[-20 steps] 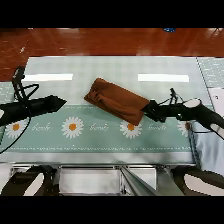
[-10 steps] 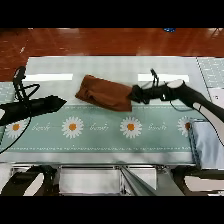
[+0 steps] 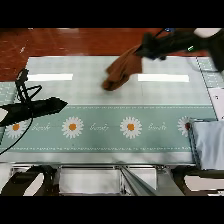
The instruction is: Fold the shirts.
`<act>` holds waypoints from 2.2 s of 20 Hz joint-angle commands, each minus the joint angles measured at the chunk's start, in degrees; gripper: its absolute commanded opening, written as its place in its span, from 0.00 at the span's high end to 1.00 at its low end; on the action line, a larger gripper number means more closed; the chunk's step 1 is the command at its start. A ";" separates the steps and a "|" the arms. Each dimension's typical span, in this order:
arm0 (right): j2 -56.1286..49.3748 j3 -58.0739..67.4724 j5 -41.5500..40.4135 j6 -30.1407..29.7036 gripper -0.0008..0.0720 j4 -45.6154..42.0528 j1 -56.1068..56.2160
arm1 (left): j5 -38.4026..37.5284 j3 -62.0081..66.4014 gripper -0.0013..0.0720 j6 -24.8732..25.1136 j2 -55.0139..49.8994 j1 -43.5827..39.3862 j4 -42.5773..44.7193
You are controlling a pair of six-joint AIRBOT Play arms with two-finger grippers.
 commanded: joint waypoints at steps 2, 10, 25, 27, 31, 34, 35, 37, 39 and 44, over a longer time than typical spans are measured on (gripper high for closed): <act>5.18 9.42 9.84 7.56 0.96 -6.91 -9.75 | -0.13 -0.09 0.95 -0.02 -0.02 -0.02 0.00; 15.26 9.35 31.19 12.81 0.96 -12.22 -36.06 | -0.55 -0.09 0.95 0.00 -0.02 -0.02 -2.14; 44.92 -31.50 38.80 0.74 0.96 -49.07 -76.94 | 5.53 -0.09 0.96 0.00 -0.02 -0.04 -2.14; 47.63 -37.16 38.29 4.92 0.75 -53.46 -79.43 | 6.47 -0.09 0.95 0.00 -0.02 -0.04 -2.14; 48.22 -42.56 32.81 1.09 0.41 -51.54 -77.81 | 11.74 -0.09 0.96 -0.02 -1.86 -0.15 -3.82; 47.47 -40.50 19.74 1.07 0.51 -37.75 -74.53 | 16.37 3.67 0.96 0.07 -7.80 -0.37 -5.68; 46.40 -38.88 13.92 0.11 0.74 -28.61 -72.61 | 15.50 7.41 0.96 1.09 -10.38 -0.37 -6.01; 42.88 -35.41 4.81 -8.57 0.96 -7.52 -65.92 | 12.07 17.29 0.96 3.34 -15.06 -0.37 -6.03; 37.88 -31.15 -0.46 -10.45 0.96 5.70 -53.81 | 7.26 28.70 0.96 4.15 -19.02 -0.63 -5.97; 22.51 -21.29 -3.72 -10.19 0.96 -11.32 -13.55 | -0.76 43.69 0.96 0.76 -23.12 -7.69 6.40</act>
